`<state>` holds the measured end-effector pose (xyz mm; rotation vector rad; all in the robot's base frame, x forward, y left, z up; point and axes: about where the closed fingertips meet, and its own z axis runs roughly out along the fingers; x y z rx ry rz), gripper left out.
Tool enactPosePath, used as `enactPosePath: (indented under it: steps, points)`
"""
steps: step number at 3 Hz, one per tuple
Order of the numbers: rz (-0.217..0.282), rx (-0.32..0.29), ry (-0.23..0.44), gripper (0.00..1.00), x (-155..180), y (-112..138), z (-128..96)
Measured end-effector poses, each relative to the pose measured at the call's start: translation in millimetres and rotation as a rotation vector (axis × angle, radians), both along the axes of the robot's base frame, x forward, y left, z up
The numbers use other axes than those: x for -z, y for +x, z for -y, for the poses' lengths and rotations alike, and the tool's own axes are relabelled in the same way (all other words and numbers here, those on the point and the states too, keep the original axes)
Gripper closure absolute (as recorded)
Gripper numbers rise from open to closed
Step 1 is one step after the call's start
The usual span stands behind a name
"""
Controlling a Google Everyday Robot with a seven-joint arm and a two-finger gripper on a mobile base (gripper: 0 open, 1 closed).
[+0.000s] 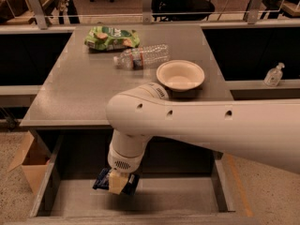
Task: Place rxbar blueberry into top drawer
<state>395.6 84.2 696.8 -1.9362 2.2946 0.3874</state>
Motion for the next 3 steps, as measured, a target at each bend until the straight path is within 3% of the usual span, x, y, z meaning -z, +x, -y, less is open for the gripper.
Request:
enactPosePath:
  steps: [1, 2, 3]
  points:
    - [0.013, -0.001, 0.013, 0.13, -5.0, -4.4, 9.1]
    - [0.035, 0.013, 0.022, 0.0, -12.5, -8.3, 27.3]
    - [0.061, 0.053, 0.026, 0.0, -21.7, -12.5, 59.3]
